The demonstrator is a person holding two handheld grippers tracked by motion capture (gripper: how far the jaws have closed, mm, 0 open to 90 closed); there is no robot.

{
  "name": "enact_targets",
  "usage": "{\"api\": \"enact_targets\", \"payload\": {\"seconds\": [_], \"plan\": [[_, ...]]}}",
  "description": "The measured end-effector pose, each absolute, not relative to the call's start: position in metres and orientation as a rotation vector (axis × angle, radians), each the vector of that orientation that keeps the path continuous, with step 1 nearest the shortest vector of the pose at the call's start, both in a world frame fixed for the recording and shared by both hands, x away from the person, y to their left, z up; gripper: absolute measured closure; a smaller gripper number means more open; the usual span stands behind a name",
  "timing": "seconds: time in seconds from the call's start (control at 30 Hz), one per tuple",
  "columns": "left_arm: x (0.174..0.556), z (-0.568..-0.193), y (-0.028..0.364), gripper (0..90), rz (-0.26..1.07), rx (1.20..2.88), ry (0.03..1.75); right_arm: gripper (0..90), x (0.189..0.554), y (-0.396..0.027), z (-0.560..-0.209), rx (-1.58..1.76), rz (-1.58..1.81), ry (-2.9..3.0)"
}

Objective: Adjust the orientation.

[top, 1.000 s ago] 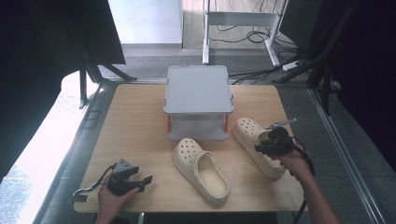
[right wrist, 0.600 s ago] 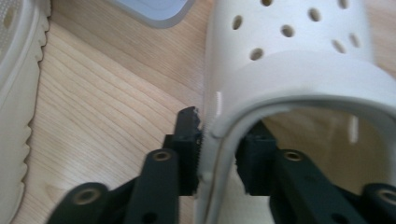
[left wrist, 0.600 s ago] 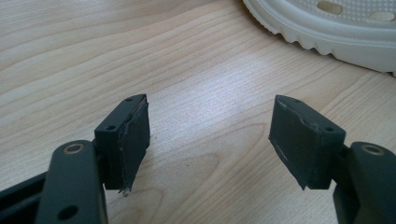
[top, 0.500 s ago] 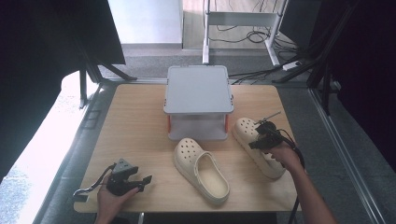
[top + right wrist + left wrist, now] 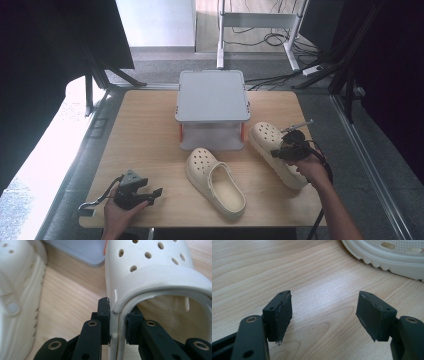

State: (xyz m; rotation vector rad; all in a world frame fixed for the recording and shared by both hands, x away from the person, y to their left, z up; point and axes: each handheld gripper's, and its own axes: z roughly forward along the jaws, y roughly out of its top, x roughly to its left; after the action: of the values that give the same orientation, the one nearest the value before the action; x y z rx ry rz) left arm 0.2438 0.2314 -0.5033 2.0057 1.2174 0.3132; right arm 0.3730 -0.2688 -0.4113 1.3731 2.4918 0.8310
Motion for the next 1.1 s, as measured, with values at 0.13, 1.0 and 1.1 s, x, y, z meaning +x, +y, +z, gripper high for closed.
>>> {"api": "enact_targets", "payload": {"seconds": [0.13, 1.0, 1.1], "plan": [[0.244, -0.503, 0.231, 29.5, 0.311, 2.004, 1.218, 77.9, 0.363, -0.266, -0.407, 1.340, 0.835, 2.508], [0.244, -0.503, 0.231, 29.5, 0.297, 1.997, 1.213, 77.8, 0.345, -0.187, -0.422, 1.147, 0.838, 2.655], [0.244, -0.503, 0.231, 29.5, 0.297, 1.998, 1.212, 77.7, 0.345, -0.180, -0.425, 1.142, 0.825, 2.663]]}}
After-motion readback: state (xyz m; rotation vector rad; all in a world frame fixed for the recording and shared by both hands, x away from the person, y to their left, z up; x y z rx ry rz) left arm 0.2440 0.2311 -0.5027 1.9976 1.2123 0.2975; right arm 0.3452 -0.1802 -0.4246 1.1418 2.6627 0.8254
